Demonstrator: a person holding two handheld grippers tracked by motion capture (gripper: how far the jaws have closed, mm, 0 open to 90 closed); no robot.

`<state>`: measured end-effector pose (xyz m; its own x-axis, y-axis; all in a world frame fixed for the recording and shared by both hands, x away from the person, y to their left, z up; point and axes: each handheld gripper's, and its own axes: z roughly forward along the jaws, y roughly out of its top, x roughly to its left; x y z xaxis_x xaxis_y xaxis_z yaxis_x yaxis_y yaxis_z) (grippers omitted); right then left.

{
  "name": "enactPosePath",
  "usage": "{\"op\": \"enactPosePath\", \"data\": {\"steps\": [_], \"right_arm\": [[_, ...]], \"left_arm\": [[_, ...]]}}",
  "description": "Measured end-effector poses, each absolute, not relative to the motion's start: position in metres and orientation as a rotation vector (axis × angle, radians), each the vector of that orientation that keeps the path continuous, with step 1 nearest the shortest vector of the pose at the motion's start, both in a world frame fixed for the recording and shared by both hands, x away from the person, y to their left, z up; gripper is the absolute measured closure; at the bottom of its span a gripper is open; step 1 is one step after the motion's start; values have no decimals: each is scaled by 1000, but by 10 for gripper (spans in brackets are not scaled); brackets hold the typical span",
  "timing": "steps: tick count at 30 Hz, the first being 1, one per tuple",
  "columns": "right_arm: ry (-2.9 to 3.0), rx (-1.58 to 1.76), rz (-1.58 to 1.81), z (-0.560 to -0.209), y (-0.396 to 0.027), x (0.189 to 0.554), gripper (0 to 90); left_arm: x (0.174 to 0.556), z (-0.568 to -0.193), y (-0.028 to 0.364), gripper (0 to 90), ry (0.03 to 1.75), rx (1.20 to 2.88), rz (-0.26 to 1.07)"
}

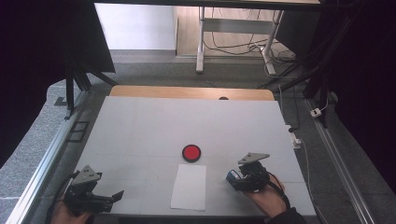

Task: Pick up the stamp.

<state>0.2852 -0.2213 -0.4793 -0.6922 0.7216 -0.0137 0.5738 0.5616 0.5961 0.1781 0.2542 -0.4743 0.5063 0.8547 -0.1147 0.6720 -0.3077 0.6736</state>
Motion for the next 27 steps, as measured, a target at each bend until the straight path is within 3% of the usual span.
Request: {"op": "enactPosePath", "data": {"steps": [18,27], "right_arm": [[2590,1074,820,-477,-220,287,703],[2596,1085,833,-476,-222,287,715]], "left_arm": [[178,-474,253,5,1241,2083,349],[178,-474,253,9,1235,2086,350]]}}
